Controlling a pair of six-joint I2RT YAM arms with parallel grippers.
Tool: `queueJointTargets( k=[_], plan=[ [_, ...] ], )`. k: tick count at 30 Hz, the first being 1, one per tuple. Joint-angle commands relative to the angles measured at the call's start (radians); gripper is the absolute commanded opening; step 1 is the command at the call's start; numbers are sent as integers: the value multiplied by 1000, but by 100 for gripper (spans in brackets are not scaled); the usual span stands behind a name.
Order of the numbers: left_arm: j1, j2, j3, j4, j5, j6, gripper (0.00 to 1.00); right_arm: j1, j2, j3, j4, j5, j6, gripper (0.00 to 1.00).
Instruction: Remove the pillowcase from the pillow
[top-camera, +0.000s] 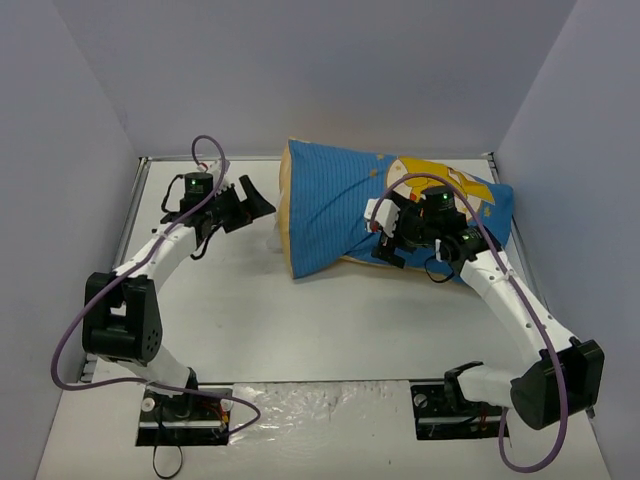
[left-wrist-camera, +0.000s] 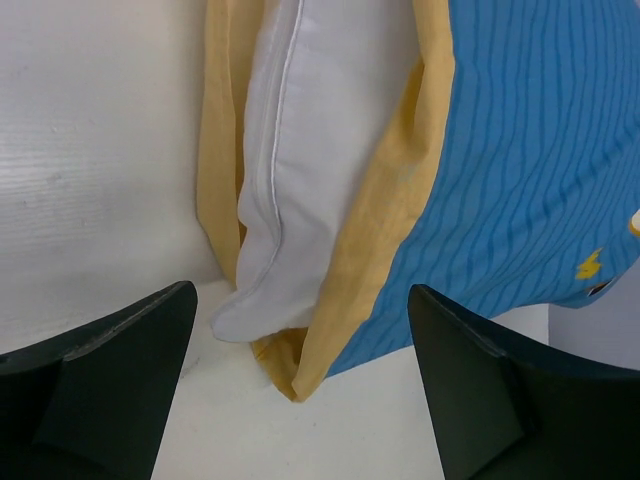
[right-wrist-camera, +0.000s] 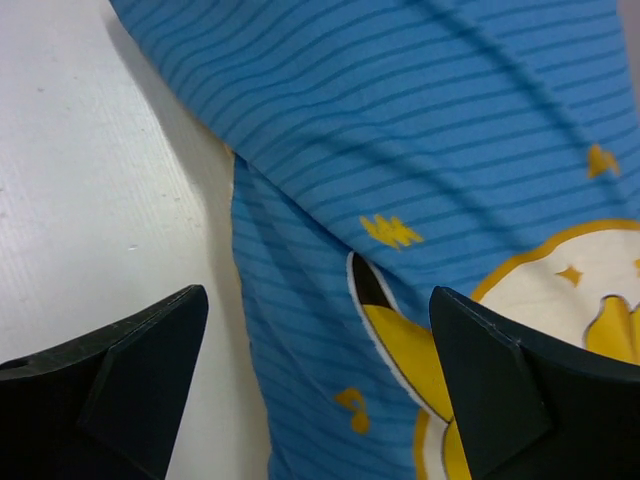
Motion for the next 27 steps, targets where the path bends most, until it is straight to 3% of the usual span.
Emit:
queueJointTargets(
  k=[1,5,13,21,27],
  plan=[
    [27,-5,54,55,23,5,85,31,28,81,63,109,-80,88],
    [29,3,54,-38,49,107,87,82,92,99,62,175,-139,89],
    [-3,-49,61,-176,-37,251,87,148,166,116,58,243,-359,86],
    [-141,-64,77,-336,-285,452,87,151,270,150,60,250,-411,69],
    [-147,12,102,-348,-310,482,78,150,261,152,62,250,-390,68]
  ],
)
